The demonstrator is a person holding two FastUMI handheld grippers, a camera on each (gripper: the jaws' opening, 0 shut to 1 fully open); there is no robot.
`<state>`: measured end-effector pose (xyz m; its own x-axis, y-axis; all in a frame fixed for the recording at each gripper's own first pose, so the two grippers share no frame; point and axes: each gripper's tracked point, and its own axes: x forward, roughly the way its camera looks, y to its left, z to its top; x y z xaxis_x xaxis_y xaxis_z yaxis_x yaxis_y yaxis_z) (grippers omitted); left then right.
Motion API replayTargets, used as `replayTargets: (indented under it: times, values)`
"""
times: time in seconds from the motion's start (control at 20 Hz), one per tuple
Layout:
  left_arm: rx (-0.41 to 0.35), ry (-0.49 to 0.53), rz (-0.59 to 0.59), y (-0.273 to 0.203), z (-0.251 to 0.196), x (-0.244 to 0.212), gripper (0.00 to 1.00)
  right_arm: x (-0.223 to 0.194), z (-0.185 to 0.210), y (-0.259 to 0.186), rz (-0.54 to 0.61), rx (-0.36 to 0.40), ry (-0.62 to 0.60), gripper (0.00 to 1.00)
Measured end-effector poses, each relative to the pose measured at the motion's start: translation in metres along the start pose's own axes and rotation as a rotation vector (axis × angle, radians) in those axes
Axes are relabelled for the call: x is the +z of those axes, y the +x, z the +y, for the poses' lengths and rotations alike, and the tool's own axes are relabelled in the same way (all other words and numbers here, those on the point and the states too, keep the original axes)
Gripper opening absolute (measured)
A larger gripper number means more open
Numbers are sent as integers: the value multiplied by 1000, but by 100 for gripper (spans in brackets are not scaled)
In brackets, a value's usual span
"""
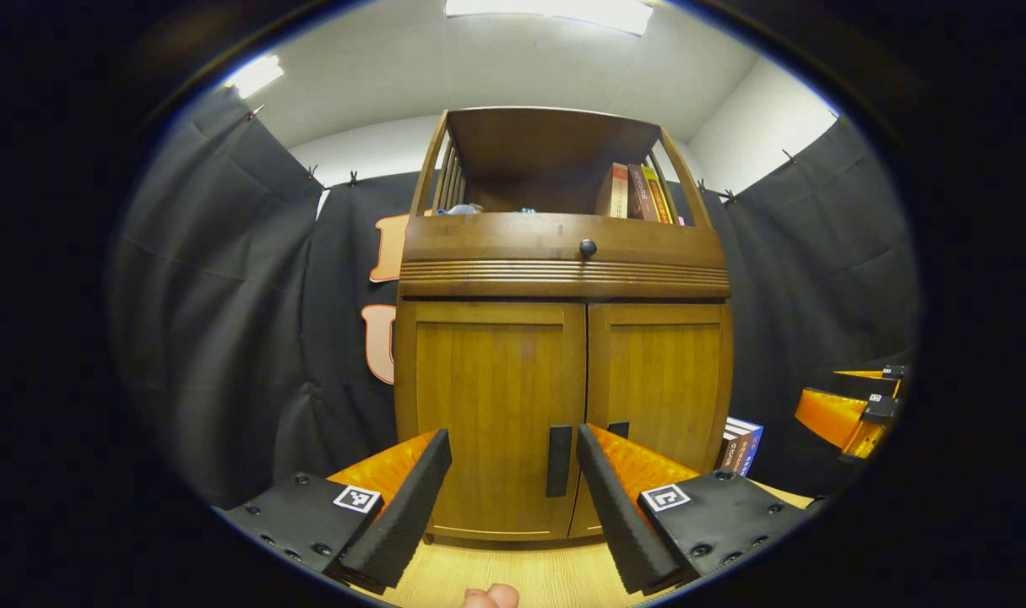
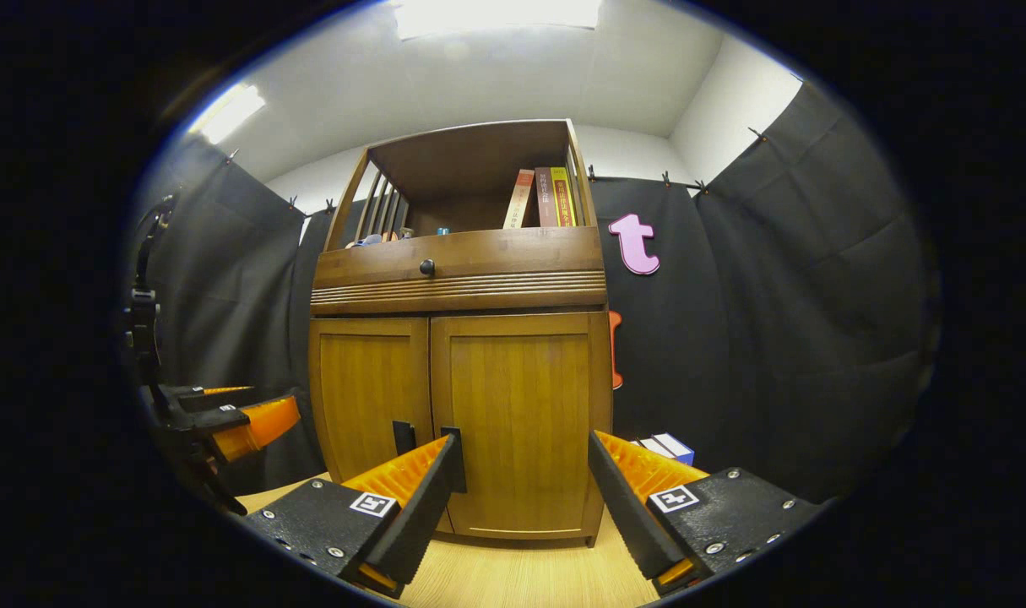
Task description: Open the right door of the double-door shoe cabinet with the right hand, and open the left door with the left hand.
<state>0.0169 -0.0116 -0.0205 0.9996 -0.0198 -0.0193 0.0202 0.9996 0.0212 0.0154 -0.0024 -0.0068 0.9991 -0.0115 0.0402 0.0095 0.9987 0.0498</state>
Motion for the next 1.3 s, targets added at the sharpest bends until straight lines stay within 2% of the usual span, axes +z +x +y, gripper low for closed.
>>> replayTargets:
  times: [0.25, 0.55, 0.75, 0.85, 0.9, 0.95, 1.0, 1.1, 1.15, 1.3]
  values:
    - [33, 19, -5, 14, 7, -8, 96, -7, -14, 15, -4, -26, -14, 93]
    - [15, 8, 44, 23, 3, -33, 96, -13, -8, 20, 9, -18, -32, 93]
    - [35, 17, 22, 28, 8, -25, 94, -15, 9, 22, 19, 18, -31, 93]
    - [47, 20, 17, 27, 12, -22, 99, -17, 16, 21, 18, 36, -28, 93]
    - [51, 22, 10, 25, 13, -20, 96, -12, 19, 20, 2, 42, -23, 93]
    - [51, 25, 1, 24, 13, -18, 94, -11, 21, 20, -15, 44, -12, 93]
    - [49, 29, -4, 23, 13, -16, 98, -9, 26, 19, -34, 52, 8, 93]
    - [50, 41, -4, 22, 14, -18, 95, -13, 37, 20, -32, 88, 42, 93]
    - [49, 43, -4, 22, 13, -18, 98, -21, 39, 24, -10, 99, 40, 93]
    - [65, 24, -19, 20, 19, -13, 94, -32, 41, 45, 31, 108, -25, 93]
